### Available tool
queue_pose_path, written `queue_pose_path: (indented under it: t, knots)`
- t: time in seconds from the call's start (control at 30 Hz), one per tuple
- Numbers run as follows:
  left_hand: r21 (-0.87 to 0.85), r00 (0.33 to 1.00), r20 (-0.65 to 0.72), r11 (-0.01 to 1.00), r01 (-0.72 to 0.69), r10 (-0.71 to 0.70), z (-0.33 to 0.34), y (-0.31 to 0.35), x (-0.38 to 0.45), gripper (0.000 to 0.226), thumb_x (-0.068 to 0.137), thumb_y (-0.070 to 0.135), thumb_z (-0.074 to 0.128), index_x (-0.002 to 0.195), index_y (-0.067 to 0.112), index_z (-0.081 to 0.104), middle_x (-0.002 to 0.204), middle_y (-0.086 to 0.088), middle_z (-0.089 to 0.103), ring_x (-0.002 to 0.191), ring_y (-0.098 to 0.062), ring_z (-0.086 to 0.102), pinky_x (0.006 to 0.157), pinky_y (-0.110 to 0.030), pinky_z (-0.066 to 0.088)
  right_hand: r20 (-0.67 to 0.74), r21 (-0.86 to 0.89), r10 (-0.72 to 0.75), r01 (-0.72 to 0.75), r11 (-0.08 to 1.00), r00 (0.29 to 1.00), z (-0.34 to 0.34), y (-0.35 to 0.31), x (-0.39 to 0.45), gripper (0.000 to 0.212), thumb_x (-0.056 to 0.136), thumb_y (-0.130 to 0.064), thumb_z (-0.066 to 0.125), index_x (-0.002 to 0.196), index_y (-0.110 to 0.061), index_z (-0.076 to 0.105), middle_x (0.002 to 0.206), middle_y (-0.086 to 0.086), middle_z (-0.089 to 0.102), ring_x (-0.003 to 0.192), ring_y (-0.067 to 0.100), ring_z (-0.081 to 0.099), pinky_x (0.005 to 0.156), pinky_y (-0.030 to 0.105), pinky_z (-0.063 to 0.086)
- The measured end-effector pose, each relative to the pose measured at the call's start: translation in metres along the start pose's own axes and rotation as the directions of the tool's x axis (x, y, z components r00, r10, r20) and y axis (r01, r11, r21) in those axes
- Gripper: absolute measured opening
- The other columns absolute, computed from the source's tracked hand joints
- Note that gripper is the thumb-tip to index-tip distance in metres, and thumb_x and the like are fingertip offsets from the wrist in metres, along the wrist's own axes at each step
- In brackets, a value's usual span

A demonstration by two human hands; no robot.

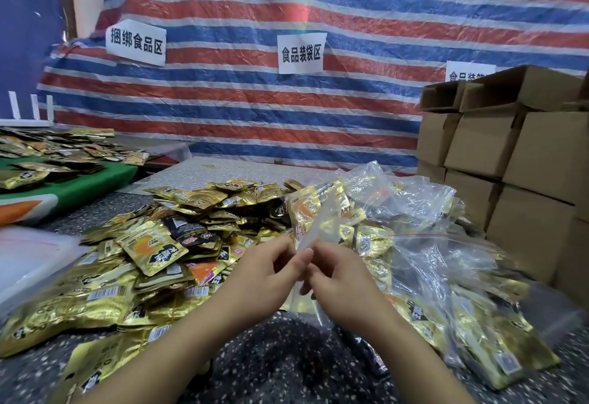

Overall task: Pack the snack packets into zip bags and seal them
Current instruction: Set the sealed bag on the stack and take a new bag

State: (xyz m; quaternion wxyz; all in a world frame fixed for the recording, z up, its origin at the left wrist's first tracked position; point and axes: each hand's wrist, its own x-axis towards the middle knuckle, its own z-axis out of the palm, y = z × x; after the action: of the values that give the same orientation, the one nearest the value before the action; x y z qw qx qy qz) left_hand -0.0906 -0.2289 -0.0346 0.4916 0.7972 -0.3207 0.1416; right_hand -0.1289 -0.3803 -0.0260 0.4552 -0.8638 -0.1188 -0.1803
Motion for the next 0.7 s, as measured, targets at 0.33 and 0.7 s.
queue_pose_path:
  t: [0.33,0.7]
  knots:
    - [-0.334,0.971,0.234,0.934,0.131,-0.053,-0.013,0.009,0.001,0.040,0.098,0.029,0.049,0.078,-0.006,0.054,0.057,-0.010,0.053,0.051,-0.019,0.049,0.048,-0.023,0.041,0.149,0.112,-0.058,0.041,0.993,0.987,-0.006,-0.011,-0.006,0.020,0.099,-0.011,0.052,0.086,-0.009,0.067,0.068,0.005,0.064,0.063,0.016,0.057,0.061,0.037,0.047]
    - [-0.254,0.968,0.231,0.954,0.162,-0.102,-0.011,0.012,0.002,0.040,0.106,0.023,0.036,0.078,-0.002,0.049,0.058,-0.004,0.049,0.054,-0.019,0.044,0.052,-0.029,0.037,0.079,0.331,0.043,-0.067,0.941,0.996,-0.003,-0.014,-0.004,0.038,0.090,-0.013,0.058,0.053,-0.023,0.057,0.047,-0.002,0.052,0.043,0.012,0.049,0.047,0.024,0.042]
